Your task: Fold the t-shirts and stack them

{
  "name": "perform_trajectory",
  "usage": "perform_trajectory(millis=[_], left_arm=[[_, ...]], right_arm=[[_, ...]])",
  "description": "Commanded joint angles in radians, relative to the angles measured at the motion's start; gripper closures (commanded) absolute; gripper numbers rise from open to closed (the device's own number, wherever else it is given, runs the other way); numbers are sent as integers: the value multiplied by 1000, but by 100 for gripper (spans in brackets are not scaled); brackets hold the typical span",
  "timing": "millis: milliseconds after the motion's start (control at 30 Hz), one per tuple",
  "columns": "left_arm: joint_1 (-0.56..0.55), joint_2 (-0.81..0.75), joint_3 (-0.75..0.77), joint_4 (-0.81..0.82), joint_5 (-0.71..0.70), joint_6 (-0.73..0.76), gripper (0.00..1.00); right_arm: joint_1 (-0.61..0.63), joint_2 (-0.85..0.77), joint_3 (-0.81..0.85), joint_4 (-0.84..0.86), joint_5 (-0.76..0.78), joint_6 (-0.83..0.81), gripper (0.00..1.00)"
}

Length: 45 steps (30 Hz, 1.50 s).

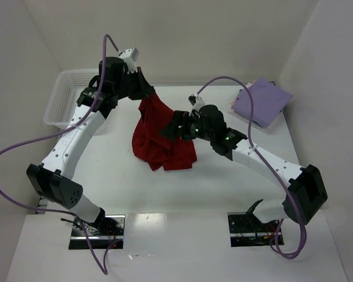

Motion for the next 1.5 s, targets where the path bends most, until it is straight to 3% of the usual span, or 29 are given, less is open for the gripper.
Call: perform_trajectory(millis=[0, 233, 367, 633, 933, 1000, 1033, 1133, 1167, 1200, 1367, 1467], left_arm=[[-24, -23, -10, 88, -58, -65, 100], [-47, -65, -76, 88, -336, -107, 100], [-47, -89, -107, 88, -422, -159, 100], [-47, -145, -161, 167, -390, -251, 100], [-47, -154, -161, 176, -352, -251, 100], [-47, -154, -161, 176, -352, -251, 100], [-47, -154, -161, 176, -352, -251, 100], [-47, -163, -172, 176, -352, -251, 100], [-47, -163, -172, 176, -352, -251, 100], [-47, -163, -172, 176, -352, -260, 100], [-47, -172, -172, 164, -364, -245, 100], [-20, -204, -185, 151, -376, -199, 92]], right_arm=[[37, 67, 167, 72, 119, -50, 0], [102, 197, 345, 19, 323, -64, 0], [102, 271, 414, 10, 323, -55, 0], [154, 421, 513, -36, 354, -46, 1], [154, 464, 545, -11, 429, -34, 14], [154, 464, 556, -2, 438, -34, 24], [154, 464, 546, 16, 438, -34, 42], [154, 464, 546, 25, 447, -34, 72], [154, 464, 546, 25, 459, -34, 90], [154, 464, 546, 25, 469, -34, 100], [154, 434, 546, -34, 539, -44, 100], [154, 337, 531, -65, 611, -85, 100]])
